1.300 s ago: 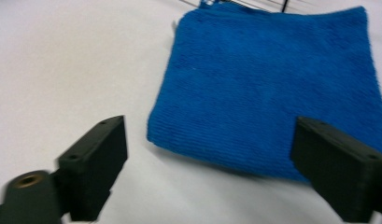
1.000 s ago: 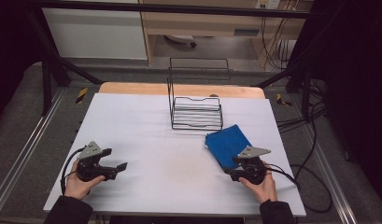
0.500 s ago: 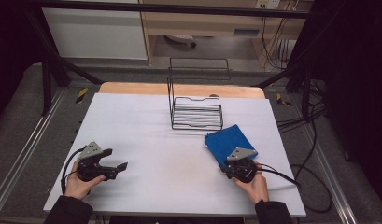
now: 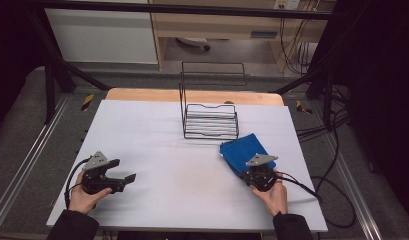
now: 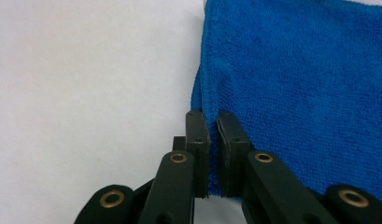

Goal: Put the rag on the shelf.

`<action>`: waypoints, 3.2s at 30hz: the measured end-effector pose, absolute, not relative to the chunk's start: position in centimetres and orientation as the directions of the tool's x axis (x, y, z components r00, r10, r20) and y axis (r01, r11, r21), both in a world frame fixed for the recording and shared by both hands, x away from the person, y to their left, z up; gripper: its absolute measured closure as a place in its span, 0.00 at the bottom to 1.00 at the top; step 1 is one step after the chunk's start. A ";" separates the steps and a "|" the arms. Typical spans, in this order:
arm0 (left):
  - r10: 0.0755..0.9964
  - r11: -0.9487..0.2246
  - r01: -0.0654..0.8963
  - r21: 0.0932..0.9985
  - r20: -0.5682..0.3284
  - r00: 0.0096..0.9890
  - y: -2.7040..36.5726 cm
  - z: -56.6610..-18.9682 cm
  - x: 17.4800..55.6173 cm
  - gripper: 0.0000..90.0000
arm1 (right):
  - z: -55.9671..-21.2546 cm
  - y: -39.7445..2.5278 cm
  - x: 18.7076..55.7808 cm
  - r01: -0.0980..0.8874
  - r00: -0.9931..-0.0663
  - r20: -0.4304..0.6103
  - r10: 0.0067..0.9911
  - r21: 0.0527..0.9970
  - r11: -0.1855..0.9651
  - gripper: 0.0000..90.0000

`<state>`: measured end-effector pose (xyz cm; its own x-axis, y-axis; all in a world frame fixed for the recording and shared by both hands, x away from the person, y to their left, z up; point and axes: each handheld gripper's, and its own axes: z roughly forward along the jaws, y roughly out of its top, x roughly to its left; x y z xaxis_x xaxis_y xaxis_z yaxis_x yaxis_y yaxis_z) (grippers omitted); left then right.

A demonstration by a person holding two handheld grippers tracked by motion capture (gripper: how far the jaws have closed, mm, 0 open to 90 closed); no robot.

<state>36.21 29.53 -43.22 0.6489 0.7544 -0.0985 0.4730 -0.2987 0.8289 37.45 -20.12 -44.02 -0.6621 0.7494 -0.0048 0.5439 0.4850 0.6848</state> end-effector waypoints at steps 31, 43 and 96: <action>0.765 -0.301 0.477 0.825 -0.090 0.638 29.6 -43.2 36.2 0.12 | -43.1 -10.9 33.6 0.492 -0.844 0.228 0.486 0.691 0.530 0.94; 0.765 -0.303 0.478 0.824 -0.089 0.638 29.6 -43.2 36.2 0.12 | -41.8 -12.3 34.1 0.476 -0.814 0.186 0.550 0.758 0.447 0.55; 0.769 -0.312 0.483 0.818 -0.081 0.634 29.5 -43.3 36.3 0.12 | -42.7 -20.8 42.0 0.576 -0.628 -0.059 0.776 0.636 0.514 0.92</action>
